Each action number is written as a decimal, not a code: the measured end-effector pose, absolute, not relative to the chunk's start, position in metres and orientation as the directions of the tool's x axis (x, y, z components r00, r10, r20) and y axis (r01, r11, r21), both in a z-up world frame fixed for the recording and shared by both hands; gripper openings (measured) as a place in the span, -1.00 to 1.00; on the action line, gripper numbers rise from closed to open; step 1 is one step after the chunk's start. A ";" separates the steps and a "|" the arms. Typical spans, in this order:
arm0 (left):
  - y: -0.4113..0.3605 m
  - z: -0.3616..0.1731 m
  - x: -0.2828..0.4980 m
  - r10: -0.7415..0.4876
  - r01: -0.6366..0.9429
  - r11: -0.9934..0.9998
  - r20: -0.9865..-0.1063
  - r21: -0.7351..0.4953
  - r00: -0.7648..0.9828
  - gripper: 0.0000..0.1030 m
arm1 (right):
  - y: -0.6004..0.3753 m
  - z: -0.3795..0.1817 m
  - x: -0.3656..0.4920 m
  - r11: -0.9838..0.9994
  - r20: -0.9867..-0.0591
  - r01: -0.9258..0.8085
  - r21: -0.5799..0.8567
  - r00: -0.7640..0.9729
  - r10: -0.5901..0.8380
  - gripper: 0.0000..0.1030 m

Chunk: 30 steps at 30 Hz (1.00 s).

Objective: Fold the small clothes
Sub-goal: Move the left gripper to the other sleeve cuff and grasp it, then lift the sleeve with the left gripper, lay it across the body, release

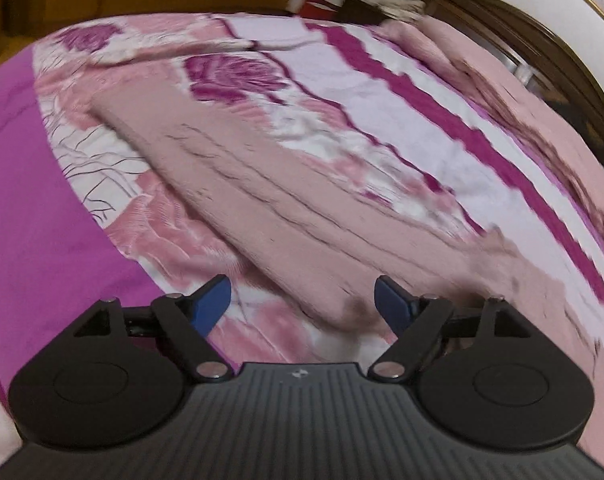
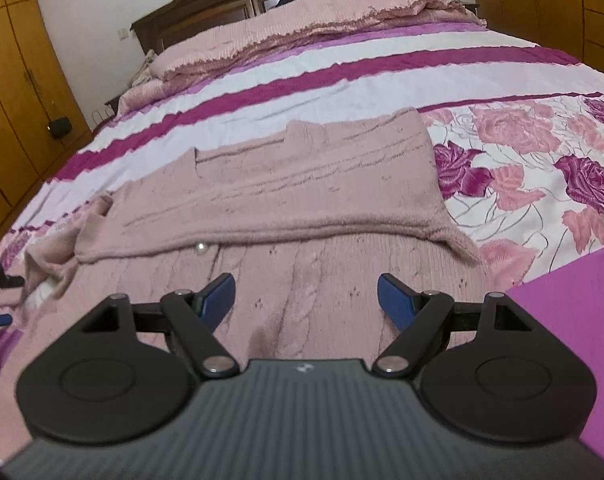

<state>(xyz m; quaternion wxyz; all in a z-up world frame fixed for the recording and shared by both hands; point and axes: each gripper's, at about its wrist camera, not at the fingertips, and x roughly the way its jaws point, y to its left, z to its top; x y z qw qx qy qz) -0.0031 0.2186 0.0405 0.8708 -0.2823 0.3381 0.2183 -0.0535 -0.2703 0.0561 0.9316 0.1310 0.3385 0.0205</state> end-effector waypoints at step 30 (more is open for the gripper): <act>0.237 0.122 0.023 0.370 -0.478 0.835 -0.365 -0.273 0.854 -0.73 | -0.259 0.047 -0.052 0.973 -0.639 0.063 0.222 0.763 0.097 0.55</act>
